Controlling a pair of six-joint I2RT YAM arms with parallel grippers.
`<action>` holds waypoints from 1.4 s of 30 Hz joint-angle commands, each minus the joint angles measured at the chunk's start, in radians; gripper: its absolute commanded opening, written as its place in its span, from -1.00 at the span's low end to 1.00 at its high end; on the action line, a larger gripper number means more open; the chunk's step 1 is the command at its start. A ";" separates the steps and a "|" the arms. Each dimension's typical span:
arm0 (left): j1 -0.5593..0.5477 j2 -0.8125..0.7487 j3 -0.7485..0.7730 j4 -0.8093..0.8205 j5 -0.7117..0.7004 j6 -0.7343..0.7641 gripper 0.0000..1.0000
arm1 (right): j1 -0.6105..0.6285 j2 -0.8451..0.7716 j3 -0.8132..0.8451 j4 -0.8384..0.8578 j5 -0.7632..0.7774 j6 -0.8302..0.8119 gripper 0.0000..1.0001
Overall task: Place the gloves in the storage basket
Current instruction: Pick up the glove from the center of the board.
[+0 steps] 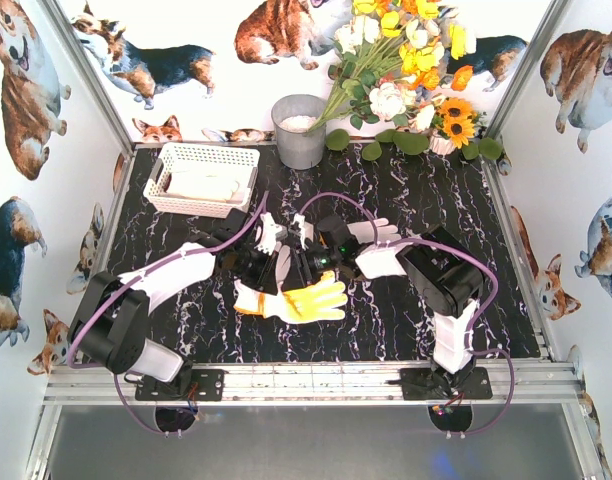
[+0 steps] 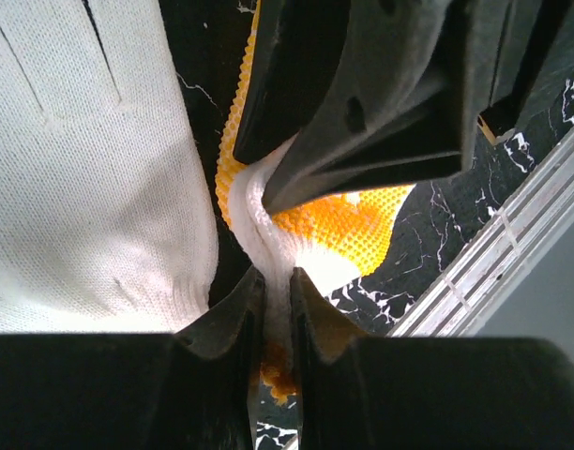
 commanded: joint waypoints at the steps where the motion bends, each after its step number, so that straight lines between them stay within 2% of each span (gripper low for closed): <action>1: 0.011 -0.046 -0.046 0.121 0.015 -0.134 -0.84 | 0.014 -0.047 -0.016 -0.039 0.093 -0.018 -0.54; 4: 0.011 -0.089 -0.144 0.221 0.020 -0.272 -0.49 | 0.014 -0.074 -0.047 -0.048 0.146 -0.012 -0.89; 8: 0.013 -0.174 -0.256 0.369 -0.001 -0.395 -0.17 | 0.014 -0.118 -0.099 -0.036 0.224 0.004 -1.00; 10: 0.012 -0.203 -0.304 0.437 -0.011 -0.442 -0.11 | 0.014 -0.137 -0.126 -0.011 0.244 0.022 -1.00; 16: 0.011 -0.223 -0.416 0.646 -0.010 -0.574 -0.11 | 0.015 -0.167 -0.171 0.025 0.299 0.066 -1.00; 21: 0.011 -0.243 -0.491 0.750 -0.050 -0.643 -0.16 | 0.023 -0.175 -0.191 0.071 0.325 0.111 -1.00; 35: -0.027 -0.180 -0.537 0.858 -0.079 -0.720 -0.16 | 0.077 -0.181 -0.190 0.099 0.461 0.202 -1.00; 40: -0.056 -0.174 -0.543 0.859 -0.115 -0.736 -0.12 | 0.087 -0.203 -0.188 0.071 0.519 0.218 -1.00; 42: -0.063 -0.168 -0.540 0.841 -0.143 -0.745 -0.18 | 0.089 -0.208 -0.189 0.070 0.530 0.236 -1.00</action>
